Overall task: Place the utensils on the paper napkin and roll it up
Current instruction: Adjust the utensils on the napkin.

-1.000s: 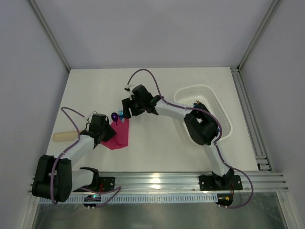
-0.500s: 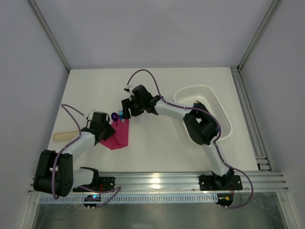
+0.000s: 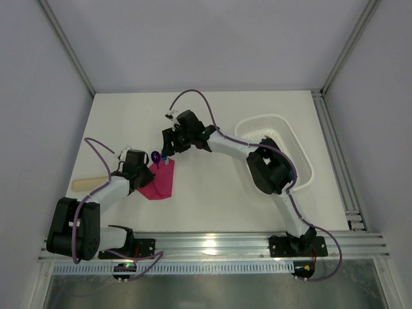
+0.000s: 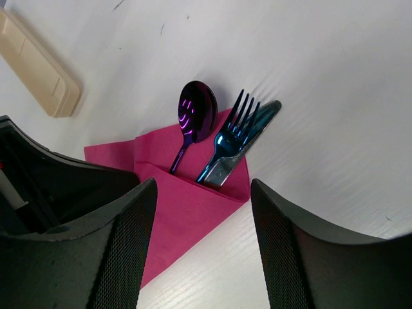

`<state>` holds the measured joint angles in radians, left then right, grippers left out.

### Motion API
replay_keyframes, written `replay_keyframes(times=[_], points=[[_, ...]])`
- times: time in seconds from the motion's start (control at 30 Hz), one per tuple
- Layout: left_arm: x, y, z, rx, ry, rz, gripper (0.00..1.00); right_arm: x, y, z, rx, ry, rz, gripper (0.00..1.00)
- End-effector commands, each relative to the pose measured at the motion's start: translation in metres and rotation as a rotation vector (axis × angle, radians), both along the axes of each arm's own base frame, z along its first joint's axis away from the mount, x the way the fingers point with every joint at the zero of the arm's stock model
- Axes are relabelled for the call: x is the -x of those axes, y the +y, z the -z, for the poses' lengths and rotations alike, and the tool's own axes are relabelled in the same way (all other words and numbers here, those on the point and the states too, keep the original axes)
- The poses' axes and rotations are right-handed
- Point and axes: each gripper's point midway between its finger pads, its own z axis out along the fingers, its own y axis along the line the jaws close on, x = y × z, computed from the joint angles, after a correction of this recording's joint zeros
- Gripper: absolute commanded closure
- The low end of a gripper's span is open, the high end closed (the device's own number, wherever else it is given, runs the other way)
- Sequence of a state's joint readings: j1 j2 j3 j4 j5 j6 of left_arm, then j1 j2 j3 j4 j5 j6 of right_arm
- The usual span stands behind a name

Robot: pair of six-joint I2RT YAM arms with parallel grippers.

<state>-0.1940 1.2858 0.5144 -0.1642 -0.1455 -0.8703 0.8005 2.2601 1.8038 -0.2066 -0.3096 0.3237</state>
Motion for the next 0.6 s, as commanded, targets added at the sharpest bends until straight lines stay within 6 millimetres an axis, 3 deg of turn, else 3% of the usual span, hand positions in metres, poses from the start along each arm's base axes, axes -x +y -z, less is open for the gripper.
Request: replay_keyframes(times=[0.0,0.57], points=[[-0.02,0.002,-0.018,-0.018,-0.084,0.007,1.0,-0.012,0.011,-0.021,-0.052,-0.052,-0.012,0.37],[-0.011,-0.024,-0.01,0.068,-0.063,0.111,1.0,-0.002,0.004,-0.015,-0.038,-0.025,-0.016,0.37]])
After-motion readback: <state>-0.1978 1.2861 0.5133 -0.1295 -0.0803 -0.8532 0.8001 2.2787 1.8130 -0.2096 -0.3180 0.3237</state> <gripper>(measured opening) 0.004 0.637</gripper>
